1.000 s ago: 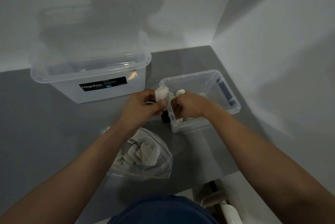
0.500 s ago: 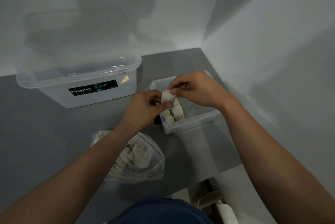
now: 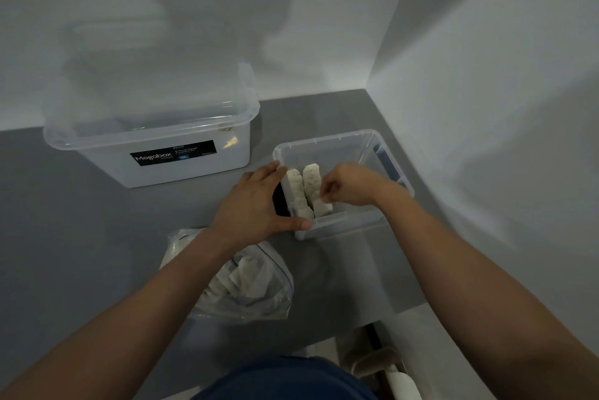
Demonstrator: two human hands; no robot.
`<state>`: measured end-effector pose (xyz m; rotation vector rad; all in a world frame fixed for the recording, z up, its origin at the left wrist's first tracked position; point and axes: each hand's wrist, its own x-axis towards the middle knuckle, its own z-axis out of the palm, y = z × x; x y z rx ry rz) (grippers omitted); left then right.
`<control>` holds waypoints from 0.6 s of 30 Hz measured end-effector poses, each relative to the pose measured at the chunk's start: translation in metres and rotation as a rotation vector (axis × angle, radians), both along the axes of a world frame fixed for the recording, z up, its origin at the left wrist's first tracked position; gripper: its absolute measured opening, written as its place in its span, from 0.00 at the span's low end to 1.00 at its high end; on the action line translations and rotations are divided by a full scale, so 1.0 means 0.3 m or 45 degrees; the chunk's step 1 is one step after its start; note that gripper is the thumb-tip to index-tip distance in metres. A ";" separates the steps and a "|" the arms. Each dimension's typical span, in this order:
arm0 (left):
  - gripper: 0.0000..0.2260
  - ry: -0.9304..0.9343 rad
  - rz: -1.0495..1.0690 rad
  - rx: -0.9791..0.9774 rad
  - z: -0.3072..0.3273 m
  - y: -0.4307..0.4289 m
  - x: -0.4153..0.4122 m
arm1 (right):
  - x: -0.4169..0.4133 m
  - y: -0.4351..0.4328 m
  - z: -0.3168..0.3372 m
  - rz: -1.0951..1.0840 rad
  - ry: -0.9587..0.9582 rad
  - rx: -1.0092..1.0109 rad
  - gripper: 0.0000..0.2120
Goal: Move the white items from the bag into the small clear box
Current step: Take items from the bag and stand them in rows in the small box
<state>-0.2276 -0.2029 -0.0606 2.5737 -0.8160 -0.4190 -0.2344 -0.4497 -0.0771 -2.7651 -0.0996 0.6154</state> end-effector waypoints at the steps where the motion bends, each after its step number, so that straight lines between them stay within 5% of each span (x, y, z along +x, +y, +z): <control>1: 0.54 -0.006 0.000 0.016 -0.001 -0.001 0.001 | 0.009 0.001 -0.015 0.007 -0.001 -0.028 0.06; 12: 0.52 -0.039 -0.025 -0.006 -0.001 0.013 0.002 | 0.001 0.000 -0.004 -0.147 -0.101 -0.091 0.05; 18: 0.26 -0.200 0.057 -0.384 0.005 0.142 -0.039 | -0.181 0.101 0.169 -0.580 -0.588 0.365 0.07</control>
